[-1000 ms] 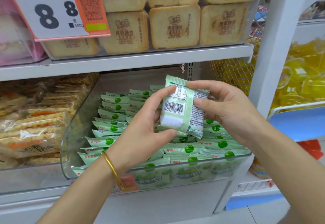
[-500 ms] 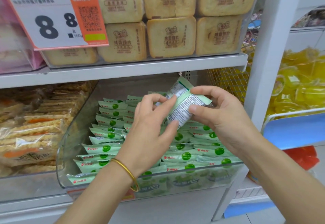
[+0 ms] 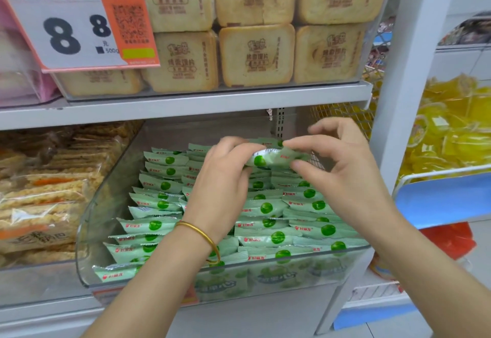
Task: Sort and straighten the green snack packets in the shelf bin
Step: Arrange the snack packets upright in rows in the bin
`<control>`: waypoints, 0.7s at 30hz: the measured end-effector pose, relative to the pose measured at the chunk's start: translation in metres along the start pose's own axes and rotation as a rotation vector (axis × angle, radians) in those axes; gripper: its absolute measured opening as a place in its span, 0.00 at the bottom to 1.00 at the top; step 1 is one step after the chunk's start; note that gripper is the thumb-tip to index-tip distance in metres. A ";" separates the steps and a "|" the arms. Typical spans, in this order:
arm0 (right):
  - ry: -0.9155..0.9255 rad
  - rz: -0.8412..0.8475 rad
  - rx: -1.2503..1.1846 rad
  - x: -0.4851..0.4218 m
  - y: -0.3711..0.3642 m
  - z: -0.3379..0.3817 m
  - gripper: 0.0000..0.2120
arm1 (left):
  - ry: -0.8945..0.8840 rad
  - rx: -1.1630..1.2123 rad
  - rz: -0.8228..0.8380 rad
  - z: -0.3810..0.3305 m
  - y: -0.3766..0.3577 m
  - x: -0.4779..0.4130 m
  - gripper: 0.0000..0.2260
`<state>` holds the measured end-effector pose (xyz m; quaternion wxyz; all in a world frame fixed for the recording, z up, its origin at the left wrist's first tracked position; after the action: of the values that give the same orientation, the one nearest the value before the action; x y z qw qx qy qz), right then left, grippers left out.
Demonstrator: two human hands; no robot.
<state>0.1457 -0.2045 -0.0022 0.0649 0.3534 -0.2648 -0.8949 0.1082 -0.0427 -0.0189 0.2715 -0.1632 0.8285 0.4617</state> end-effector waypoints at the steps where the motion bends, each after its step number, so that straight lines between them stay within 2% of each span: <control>1: 0.050 -0.012 0.075 -0.001 0.002 0.001 0.13 | -0.009 0.034 0.011 0.001 -0.001 -0.003 0.18; 4: 0.109 0.111 0.037 -0.002 -0.003 -0.001 0.18 | -0.063 0.139 0.042 -0.003 -0.003 -0.009 0.18; 6: 0.100 0.137 0.023 0.000 -0.007 -0.004 0.18 | -0.087 0.170 0.050 -0.005 -0.006 -0.013 0.18; 9: 0.171 -0.005 0.193 0.002 -0.001 -0.004 0.14 | -0.023 0.085 0.089 -0.001 -0.012 -0.022 0.19; 13: 0.223 -0.147 0.419 0.003 0.009 -0.006 0.15 | 0.142 -0.068 0.216 0.019 -0.025 -0.030 0.21; 16: 0.203 -0.167 0.483 0.004 0.008 -0.011 0.15 | 0.207 -0.124 0.376 0.030 -0.039 -0.035 0.21; 19: 0.168 -0.188 0.513 0.000 0.006 -0.014 0.16 | 0.183 -0.252 0.597 0.034 -0.060 -0.037 0.23; 21: 0.162 -0.193 0.517 -0.003 0.005 -0.014 0.15 | 0.178 -0.318 0.680 0.037 -0.069 -0.036 0.24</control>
<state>0.1563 -0.2140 -0.0061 -0.0918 0.4521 -0.4433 -0.7685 0.1846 -0.0461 -0.0599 0.0012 0.0415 0.7737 0.6321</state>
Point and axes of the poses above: each hand's wrist, its own x-axis away from the middle knuckle, its own y-axis out of the back of the hand, z = x × y, the point moved 5 cm from there along -x, towards the middle knuckle, and after that the axes turned 2 degrees about z, right-handed, at the moved point
